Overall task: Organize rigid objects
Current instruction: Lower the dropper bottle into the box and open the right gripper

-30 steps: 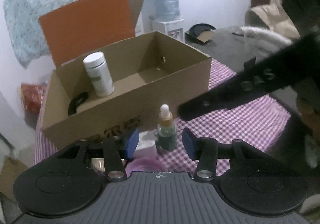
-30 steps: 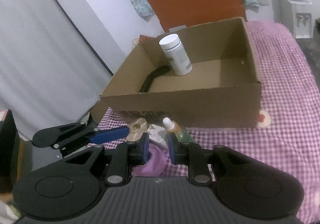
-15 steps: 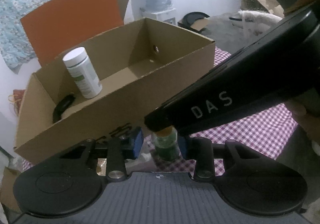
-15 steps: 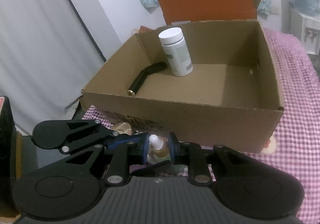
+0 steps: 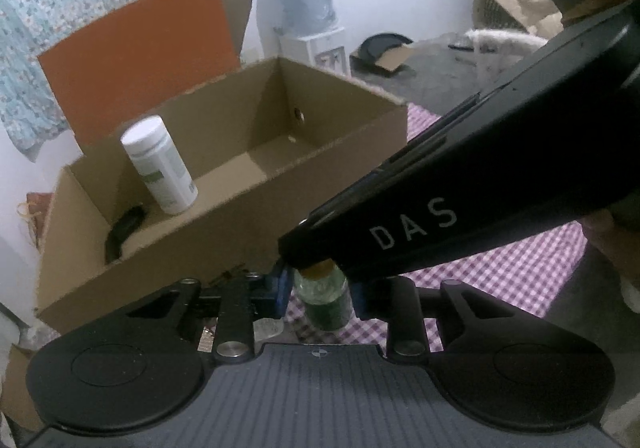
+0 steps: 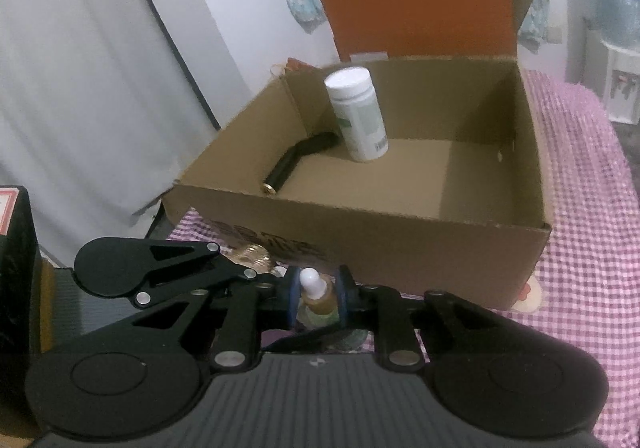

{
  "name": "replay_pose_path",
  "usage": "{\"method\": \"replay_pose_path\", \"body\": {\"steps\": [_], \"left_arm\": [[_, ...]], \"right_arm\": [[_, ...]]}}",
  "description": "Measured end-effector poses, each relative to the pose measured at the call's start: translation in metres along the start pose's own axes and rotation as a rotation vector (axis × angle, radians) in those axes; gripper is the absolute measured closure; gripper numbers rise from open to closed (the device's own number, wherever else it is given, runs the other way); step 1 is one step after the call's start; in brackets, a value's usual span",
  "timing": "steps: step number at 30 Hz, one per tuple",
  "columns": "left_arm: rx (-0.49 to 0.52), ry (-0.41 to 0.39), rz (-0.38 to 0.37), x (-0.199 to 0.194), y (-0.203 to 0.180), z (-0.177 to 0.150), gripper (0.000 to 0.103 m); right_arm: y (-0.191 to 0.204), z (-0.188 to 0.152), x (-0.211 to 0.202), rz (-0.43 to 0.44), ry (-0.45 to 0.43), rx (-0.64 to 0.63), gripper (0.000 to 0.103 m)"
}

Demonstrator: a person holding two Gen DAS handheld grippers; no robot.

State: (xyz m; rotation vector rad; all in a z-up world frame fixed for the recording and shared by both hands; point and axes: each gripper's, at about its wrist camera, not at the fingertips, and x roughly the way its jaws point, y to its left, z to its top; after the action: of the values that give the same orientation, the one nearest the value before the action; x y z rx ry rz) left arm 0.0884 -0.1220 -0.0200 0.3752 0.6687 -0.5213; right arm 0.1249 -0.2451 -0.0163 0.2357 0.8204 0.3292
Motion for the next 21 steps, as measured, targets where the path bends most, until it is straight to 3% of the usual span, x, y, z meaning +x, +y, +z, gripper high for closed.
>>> {"method": "replay_pose_path", "body": {"steps": [2, 11, 17, 21], "left_arm": [[-0.014, -0.013, 0.005, -0.015, 0.002, 0.006, 0.084], [-0.074, -0.118, 0.033, -0.07, 0.031, 0.039, 0.084], [-0.14, -0.146, 0.034, -0.075, 0.074, 0.063, 0.084], [-0.148, -0.142, 0.09, -0.058, 0.1, 0.078, 0.084]], "right_arm": [[0.007, 0.004, -0.013, 0.006, -0.016, -0.012, 0.091], [0.049, 0.041, -0.057, 0.044, -0.13, -0.133, 0.091], [0.063, 0.086, -0.053, 0.087, -0.155, -0.178, 0.091], [0.059, 0.126, -0.028, 0.142, -0.139, -0.166, 0.091]]}}
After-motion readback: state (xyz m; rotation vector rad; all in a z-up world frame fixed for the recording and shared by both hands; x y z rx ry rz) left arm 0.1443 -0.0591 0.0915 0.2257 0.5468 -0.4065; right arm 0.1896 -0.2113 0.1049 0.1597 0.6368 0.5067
